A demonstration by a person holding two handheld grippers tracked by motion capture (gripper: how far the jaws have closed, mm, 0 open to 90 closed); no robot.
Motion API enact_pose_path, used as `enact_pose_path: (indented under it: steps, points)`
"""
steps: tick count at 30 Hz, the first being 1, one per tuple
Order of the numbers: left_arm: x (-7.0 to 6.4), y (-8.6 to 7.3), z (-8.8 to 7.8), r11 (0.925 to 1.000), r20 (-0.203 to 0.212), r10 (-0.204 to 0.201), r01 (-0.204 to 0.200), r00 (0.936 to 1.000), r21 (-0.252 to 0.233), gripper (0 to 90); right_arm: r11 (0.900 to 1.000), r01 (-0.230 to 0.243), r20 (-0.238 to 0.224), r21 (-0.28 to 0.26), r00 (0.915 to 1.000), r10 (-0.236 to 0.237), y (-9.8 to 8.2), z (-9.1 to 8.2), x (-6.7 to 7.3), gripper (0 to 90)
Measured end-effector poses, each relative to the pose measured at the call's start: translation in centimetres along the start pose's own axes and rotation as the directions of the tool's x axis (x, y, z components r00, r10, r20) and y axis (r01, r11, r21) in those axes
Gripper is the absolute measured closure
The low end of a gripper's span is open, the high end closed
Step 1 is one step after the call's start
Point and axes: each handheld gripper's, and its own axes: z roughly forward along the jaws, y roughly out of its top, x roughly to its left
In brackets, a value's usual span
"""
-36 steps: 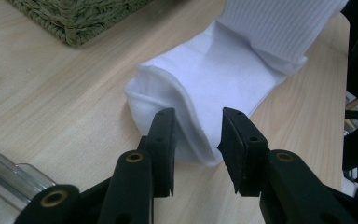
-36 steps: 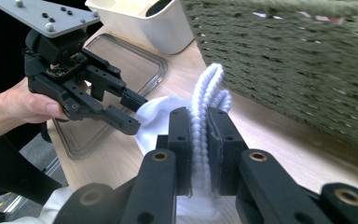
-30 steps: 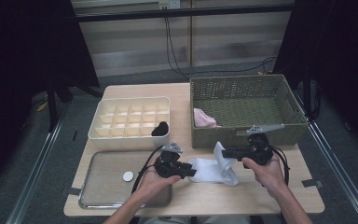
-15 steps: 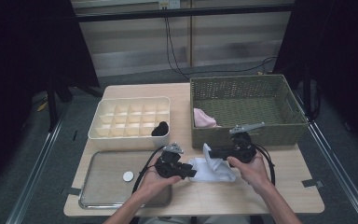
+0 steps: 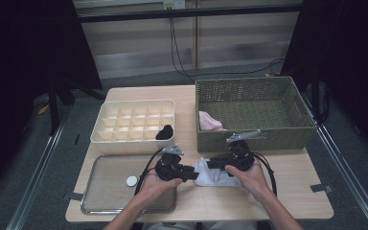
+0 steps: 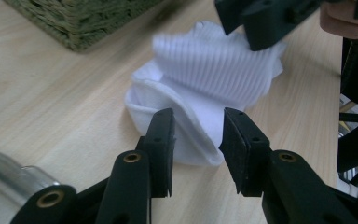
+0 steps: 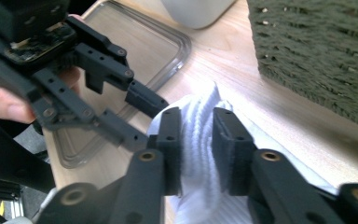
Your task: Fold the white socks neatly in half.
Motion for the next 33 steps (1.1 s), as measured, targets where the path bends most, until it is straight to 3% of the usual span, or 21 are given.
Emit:
enact_pose_path:
  steps: [6,11,17,20,22,24,26,33]
  points:
    - [0.5,-0.2,-0.6,0.9998,-0.005,-0.01,0.01,0.9999,-0.017,63.7,1.0,0.002,-0.007,-0.006,1.0,-0.002,-0.2,-0.8,0.4,62.9]
    - [0.8,0.0,-0.4,0.9997,-0.012,-0.019,0.018,0.9998,-0.014,60.4,0.999,-0.006,-0.001,0.035,1.0,0.006,-0.4,0.9,0.4,58.5]
    - [0.8,-0.4,0.1,0.9993,-0.025,-0.017,0.018,0.9995,0.031,60.8,0.998,-0.019,0.028,0.066,0.9995,0.017,-0.2,2.5,0.0,54.8]
    - [0.9,-0.4,0.4,0.9993,-0.011,-0.012,0.012,0.9999,0.036,61.9,0.997,-0.018,0.033,0.077,0.9993,0.015,-0.2,2.9,0.0,54.5]
    - [0.9,-0.4,0.4,0.9991,-0.013,-0.005,0.006,0.9999,0.041,63.3,0.995,-0.015,0.06,0.1,0.9982,0.009,-0.3,3.5,0.0,55.7]
    - [0.9,-0.4,0.6,0.9993,-0.01,-0.008,0.008,0.9999,0.038,65.4,0.992,-0.029,0.079,0.119,0.9967,0.02,-0.5,4.2,0.0,69.6]
    - [0.8,-0.3,0.7,0.9989,-0.022,-0.002,0.003,0.9998,0.046,66.0,0.991,-0.011,0.093,0.134,0.9957,-0.001,-0.4,4.2,0.4,82.7]
    - [0.7,-0.3,0.8,0.9985,-0.013,0.002,-0.001,0.9999,0.054,69.5,0.998,0.0,0.056,0.071,0.9984,-0.004,0.4,2.8,0.6,86.1]
